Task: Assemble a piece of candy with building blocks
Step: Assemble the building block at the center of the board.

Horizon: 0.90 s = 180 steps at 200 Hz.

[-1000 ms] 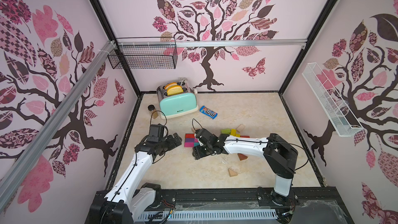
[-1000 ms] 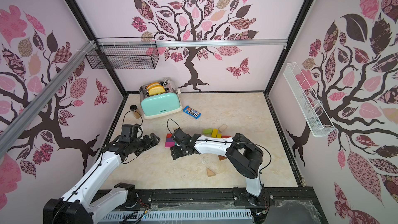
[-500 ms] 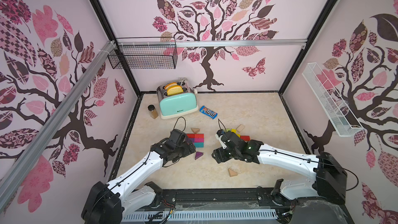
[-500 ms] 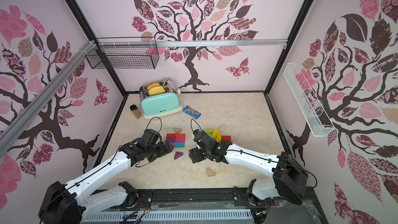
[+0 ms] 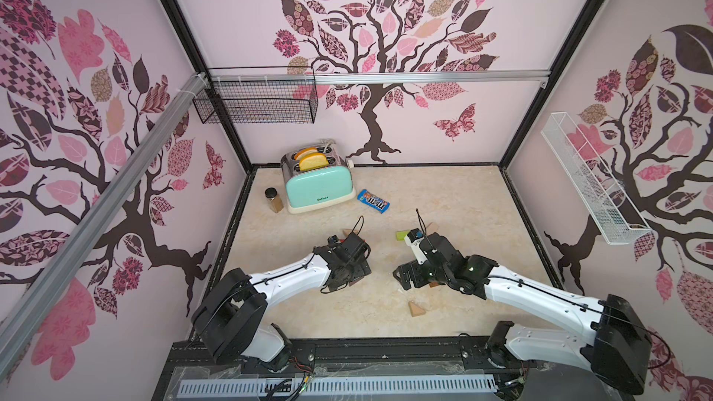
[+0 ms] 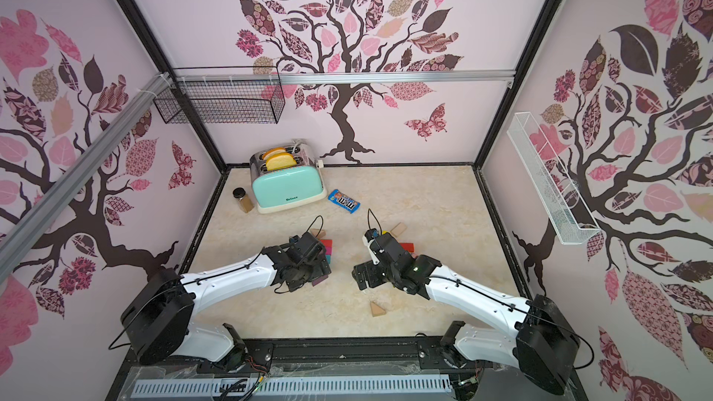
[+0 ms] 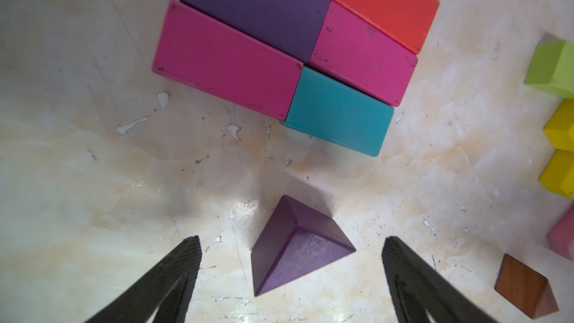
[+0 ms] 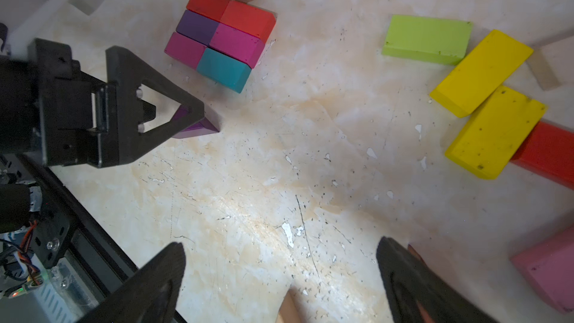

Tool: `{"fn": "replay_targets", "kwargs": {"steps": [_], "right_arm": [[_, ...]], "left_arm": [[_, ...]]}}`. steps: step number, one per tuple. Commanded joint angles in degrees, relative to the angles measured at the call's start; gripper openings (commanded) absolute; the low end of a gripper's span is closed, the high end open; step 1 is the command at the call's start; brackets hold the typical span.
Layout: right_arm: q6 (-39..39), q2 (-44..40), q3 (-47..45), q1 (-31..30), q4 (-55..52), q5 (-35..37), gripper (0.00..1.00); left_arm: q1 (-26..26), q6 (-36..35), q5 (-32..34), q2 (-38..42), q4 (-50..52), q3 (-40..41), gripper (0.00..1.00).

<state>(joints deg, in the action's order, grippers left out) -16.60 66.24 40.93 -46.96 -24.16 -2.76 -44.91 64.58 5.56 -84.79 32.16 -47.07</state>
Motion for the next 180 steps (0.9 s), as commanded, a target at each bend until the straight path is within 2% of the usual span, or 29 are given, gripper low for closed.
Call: {"fn": "replay_targets", "kwargs": {"steps": [1,82,180], "right_arm": [[0.6,-0.6,-0.2,0.8,1.6,-1.1,0.99],[2.1,-0.9,-1.1,4.6,2.6,-3.5,0.99],[2.6,-1.6,-1.9,7.0,3.5,-4.5,0.99]], "left_arm": [[-0.7,0.5,0.9,-2.0,-0.7,-1.9,0.93],[-1.9,0.5,0.2,-5.5,0.3,-3.3,0.72],[-3.5,-1.1,1.9,-7.1,2.9,-4.1,0.62]]}}
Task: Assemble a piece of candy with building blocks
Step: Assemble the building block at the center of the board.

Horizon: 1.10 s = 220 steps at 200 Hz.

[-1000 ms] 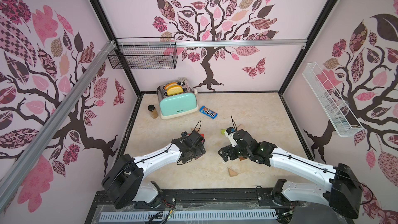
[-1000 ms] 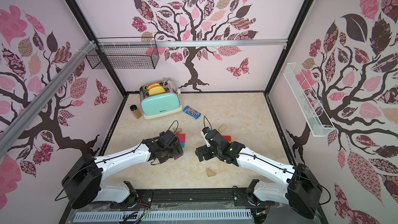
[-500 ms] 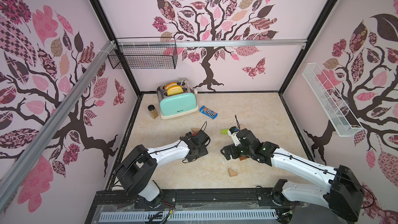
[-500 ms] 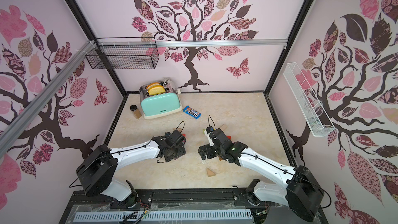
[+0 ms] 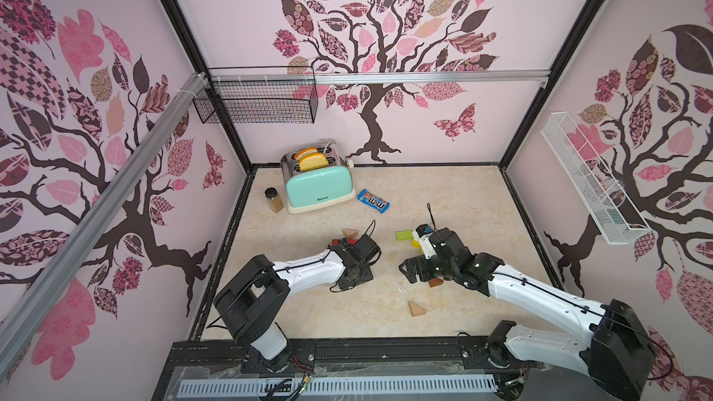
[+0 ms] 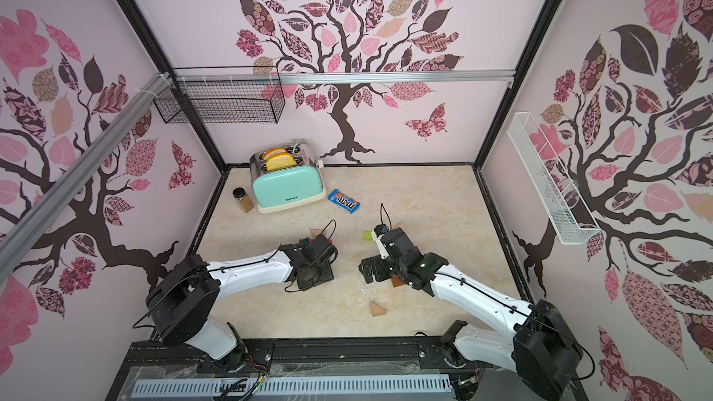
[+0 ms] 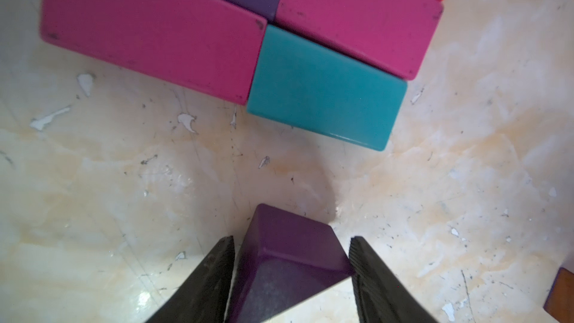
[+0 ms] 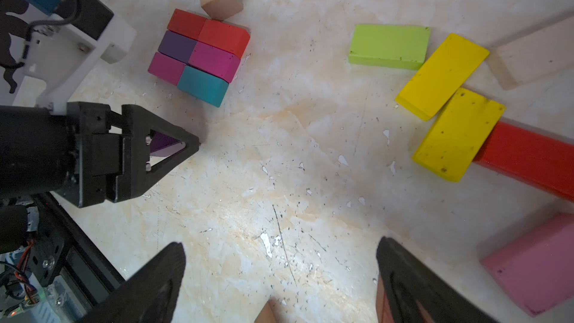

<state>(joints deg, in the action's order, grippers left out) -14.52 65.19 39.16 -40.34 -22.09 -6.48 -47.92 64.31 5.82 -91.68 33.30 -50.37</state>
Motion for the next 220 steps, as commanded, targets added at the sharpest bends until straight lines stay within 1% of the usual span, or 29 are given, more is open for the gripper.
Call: {"fn": "replay_targets", "kwargs": {"steps": [1,42,104,156,220], "right_arm": [[0.4,-0.5,-0.2,0.4,1.4,-0.9,0.99],[0.4,-0.3,-0.3,0.6,1.8,-1.1,0.99],[0.8,-0.3,-0.6,0.8,1.8,-1.1,0.99],[1.0,-0.6,-0.4,0.9,1.7,-1.0,0.99],[1.0,-1.1,-1.1,1.0,1.6,-1.1,0.99]], "left_arm": [[-0.5,-0.8,1.7,-0.3,1.8,-0.7,0.62],[-0.6,-1.1,2.9,1.0,2.9,0.3,0.62],[-0.5,-0.9,3.1,4.4,3.9,2.4,0.68],[-0.5,0.1,3.0,6.9,4.9,3.3,0.69],[-0.7,0.5,3.3,6.8,5.2,4.2,0.7]]}}
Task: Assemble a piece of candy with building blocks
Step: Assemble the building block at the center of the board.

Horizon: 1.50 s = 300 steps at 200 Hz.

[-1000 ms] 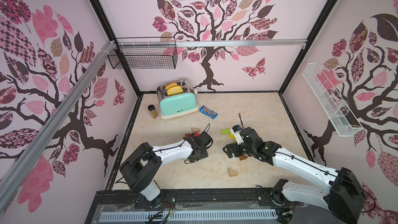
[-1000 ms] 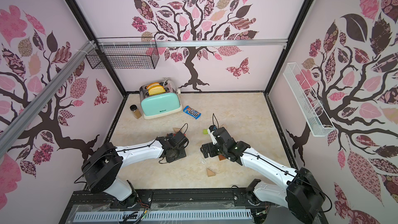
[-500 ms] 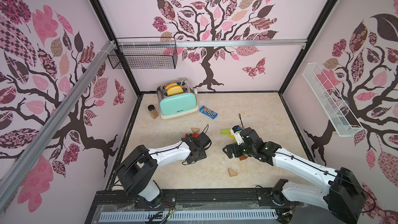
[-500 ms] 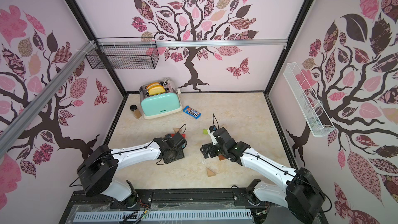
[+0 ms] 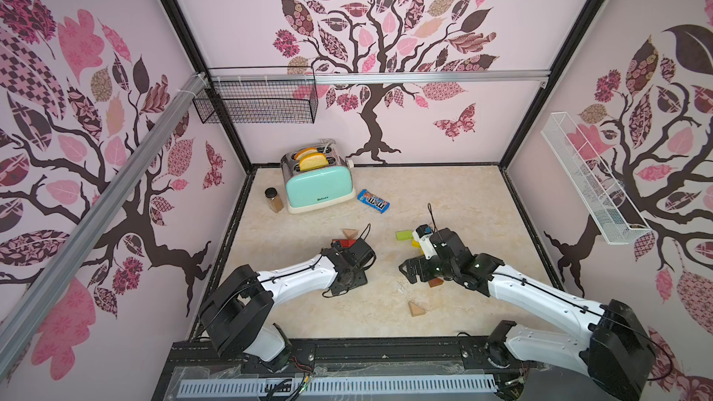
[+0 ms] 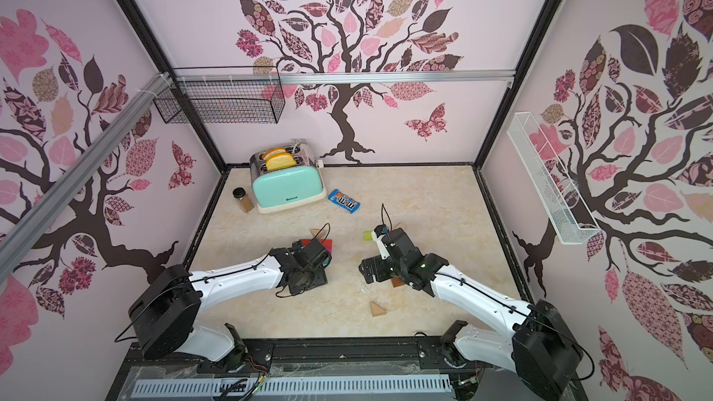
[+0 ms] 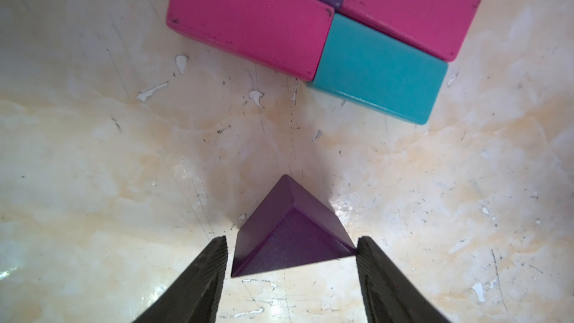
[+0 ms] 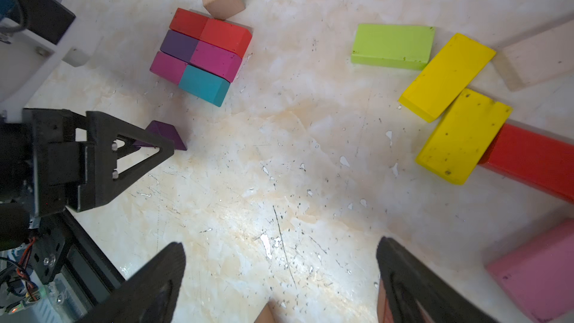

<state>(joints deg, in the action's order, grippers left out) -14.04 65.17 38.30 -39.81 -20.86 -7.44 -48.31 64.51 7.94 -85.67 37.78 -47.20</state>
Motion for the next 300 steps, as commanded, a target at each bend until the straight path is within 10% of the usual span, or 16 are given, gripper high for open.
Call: {"fn": "replay_targets", "kwargs": {"steps": [1,300], "right_arm": [[0.6,-1.1,-0.2,0.4,0.4,-0.2,0.99],[0.9,-0.8,-0.2,1.2,0.1,0.4,0.99]], "left_arm": [[-0.2,0.4,1.2,0.8,0.8,1.0,0.7],[-0.7,-7.6,6.4,-3.2,4.6,-5.3,0.52]]}}
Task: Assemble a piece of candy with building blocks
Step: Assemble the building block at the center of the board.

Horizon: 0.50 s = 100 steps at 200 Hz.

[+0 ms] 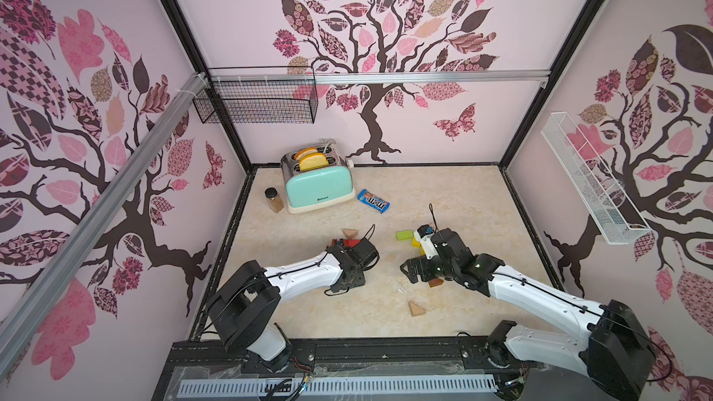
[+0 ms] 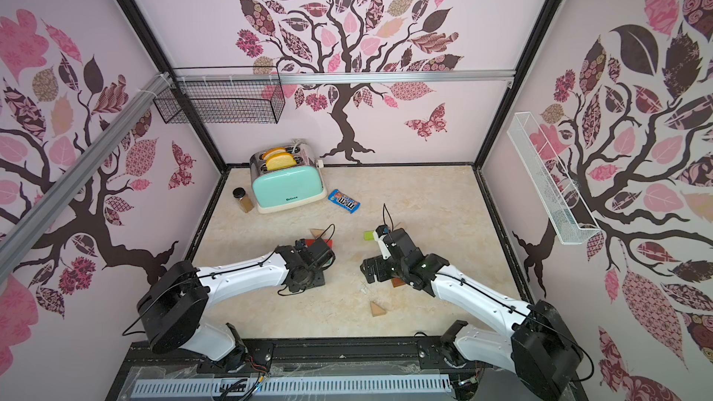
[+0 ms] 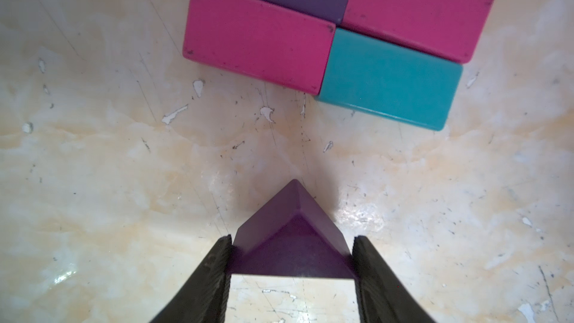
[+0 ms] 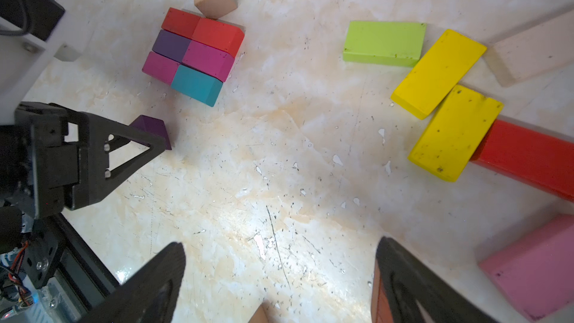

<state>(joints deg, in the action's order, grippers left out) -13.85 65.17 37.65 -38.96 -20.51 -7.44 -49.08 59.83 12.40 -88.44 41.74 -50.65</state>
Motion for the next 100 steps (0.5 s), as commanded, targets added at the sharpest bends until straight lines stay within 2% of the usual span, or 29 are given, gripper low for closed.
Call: {"fn": "replay_targets", "kwargs": {"steps": [1,100], "right_arm": [[0.7,-0.8,0.5,0.4,-0.2,0.4,0.99],[-2.0,-0.4,1.0,0.4,-0.5,2.3,0.99]], "left_arm": [[0.0,-3.1,1.9,-0.4,0.6,-1.8,0.52],[6.0,-12.5,-3.2,-2.0,-3.5,-1.4,0.51]]}}
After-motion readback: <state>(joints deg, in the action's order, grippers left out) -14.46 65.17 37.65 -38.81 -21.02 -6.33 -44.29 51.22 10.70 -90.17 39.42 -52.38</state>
